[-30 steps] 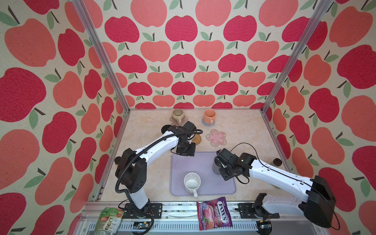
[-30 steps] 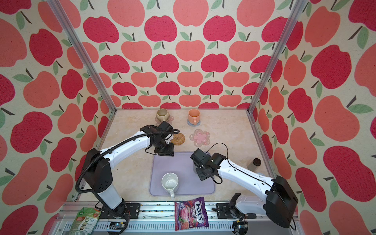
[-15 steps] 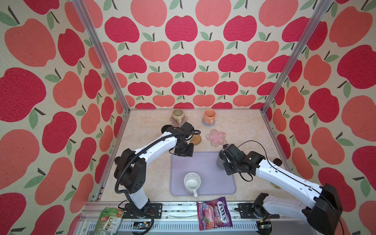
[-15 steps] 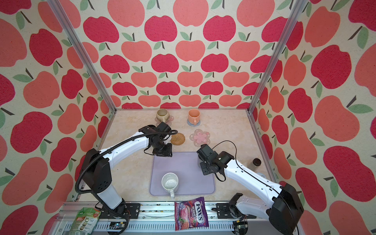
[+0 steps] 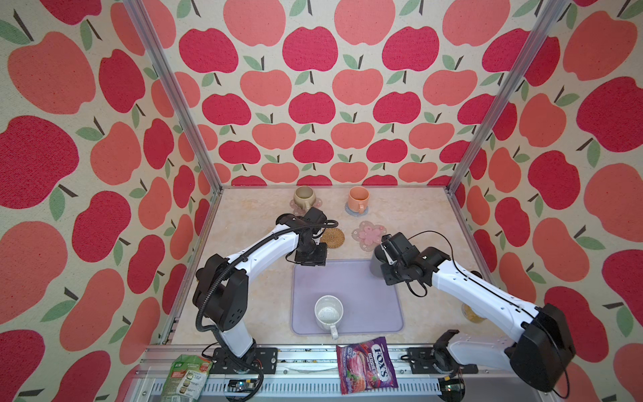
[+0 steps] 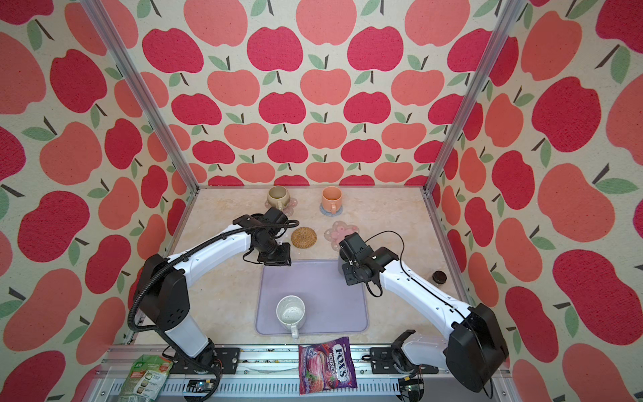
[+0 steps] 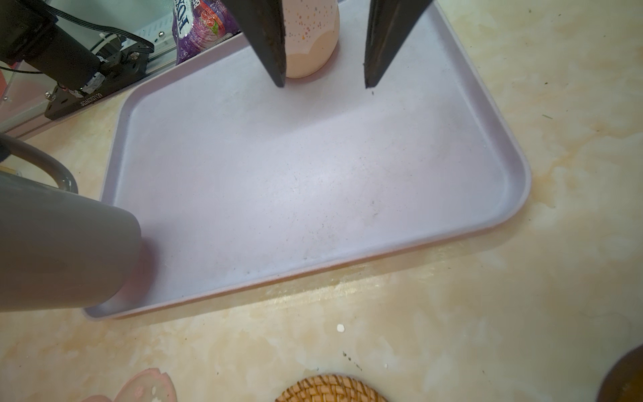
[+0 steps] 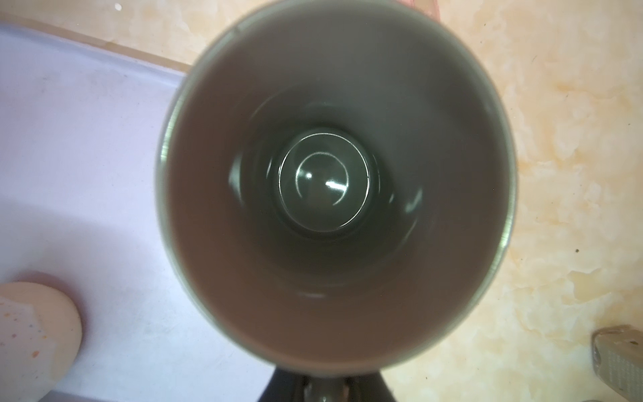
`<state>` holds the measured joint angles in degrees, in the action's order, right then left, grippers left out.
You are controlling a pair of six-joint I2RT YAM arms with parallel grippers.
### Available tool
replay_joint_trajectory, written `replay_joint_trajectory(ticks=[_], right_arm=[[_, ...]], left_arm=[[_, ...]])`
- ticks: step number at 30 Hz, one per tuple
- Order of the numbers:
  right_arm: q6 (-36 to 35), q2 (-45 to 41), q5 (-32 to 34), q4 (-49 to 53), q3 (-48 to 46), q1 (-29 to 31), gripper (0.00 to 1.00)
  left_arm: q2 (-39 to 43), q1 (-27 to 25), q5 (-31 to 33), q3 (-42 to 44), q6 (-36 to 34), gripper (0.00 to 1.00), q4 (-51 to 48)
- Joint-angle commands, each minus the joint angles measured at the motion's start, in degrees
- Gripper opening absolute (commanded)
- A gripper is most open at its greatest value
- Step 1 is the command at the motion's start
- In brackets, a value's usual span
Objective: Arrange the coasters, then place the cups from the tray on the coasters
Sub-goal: 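Carry grey mug with right gripper toward the nearer pink flower coaster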
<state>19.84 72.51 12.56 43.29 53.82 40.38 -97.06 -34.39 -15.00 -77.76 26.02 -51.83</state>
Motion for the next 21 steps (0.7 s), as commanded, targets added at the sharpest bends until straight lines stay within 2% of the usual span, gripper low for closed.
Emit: replay_joint_trajectory(ticks=[1,12,21], right_arm=[[-2.2,1.0,-0.4,-5.9,4.0,-1.9,0.00],[-3.5,7.6,-1.1,-9.2,8.9,-5.2,0.00],[-2.9,8.7,0.0,-9.2,11.1,-7.0,0.00]], left_arm=[[1.4,1.0,-0.3,0.5,-1.0,0.40,0.1],[0.3,3.2,-1.8,0.0,-2.2,0.40,0.6],[-3.5,4.6,-2.7,-3.7,-3.4,0.39,1.2]])
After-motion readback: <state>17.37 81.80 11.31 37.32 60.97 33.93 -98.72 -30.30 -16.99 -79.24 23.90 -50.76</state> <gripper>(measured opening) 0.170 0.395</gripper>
